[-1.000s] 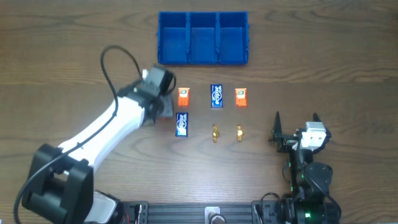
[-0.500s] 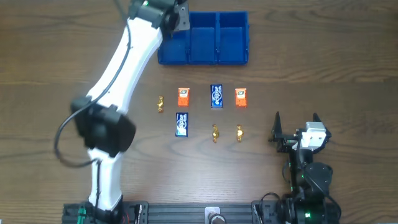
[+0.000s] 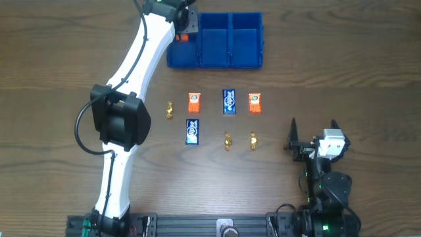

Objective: Sort Candies Into Trays

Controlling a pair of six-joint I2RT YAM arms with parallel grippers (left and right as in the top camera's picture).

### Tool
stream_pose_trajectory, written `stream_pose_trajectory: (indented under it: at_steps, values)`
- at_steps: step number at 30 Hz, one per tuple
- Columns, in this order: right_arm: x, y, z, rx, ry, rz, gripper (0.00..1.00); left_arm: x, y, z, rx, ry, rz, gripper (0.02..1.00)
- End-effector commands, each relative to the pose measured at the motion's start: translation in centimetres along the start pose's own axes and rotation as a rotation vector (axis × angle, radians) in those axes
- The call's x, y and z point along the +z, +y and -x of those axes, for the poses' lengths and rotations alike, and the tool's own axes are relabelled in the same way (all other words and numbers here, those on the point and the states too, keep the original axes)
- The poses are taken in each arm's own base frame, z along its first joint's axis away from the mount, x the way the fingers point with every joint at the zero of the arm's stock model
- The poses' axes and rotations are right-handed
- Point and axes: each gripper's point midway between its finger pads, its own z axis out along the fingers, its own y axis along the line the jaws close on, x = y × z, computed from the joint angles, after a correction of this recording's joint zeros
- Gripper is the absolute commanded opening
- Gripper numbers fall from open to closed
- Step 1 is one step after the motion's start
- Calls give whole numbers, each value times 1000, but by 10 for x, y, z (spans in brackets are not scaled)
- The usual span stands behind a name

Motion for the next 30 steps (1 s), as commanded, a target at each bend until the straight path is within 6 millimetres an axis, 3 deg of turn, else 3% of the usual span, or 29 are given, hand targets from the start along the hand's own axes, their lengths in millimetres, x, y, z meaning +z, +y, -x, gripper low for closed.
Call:
stream_pose_trajectory:
  at_steps: [1,3,5,8,10,13,18,27,30]
  values:
    - [0,-1,-1,-14,0,-2,998,-14,-6,2,13,-15,-24,818]
    - [0,-1,-1,-14,0,-2,998,-35,-7,-2,-3,-49,-43,831]
    - [0,-1,-1,-14,0,-2,998,-63,-9,-20,-28,-79,-72,831]
    - [0,-1,-1,-14,0,-2,998,-99,-17,-78,-18,-47,-107,831]
    - [0,-1,-1,-14,0,-2,998,-103,-26,-111,15,-24,-105,840]
    - [0,-1,-1,-14,0,-2,998,-88,-33,-157,45,35,-45,840]
    - [0,-1,-1,-14,0,-2,998,-49,-30,-207,25,168,-2,822]
    - [0,-1,-1,-14,0,-2,998,-2,-31,-234,-26,280,-5,803]
    - [0,-1,-1,-14,0,-2,998,4,-27,-237,-31,293,5,801]
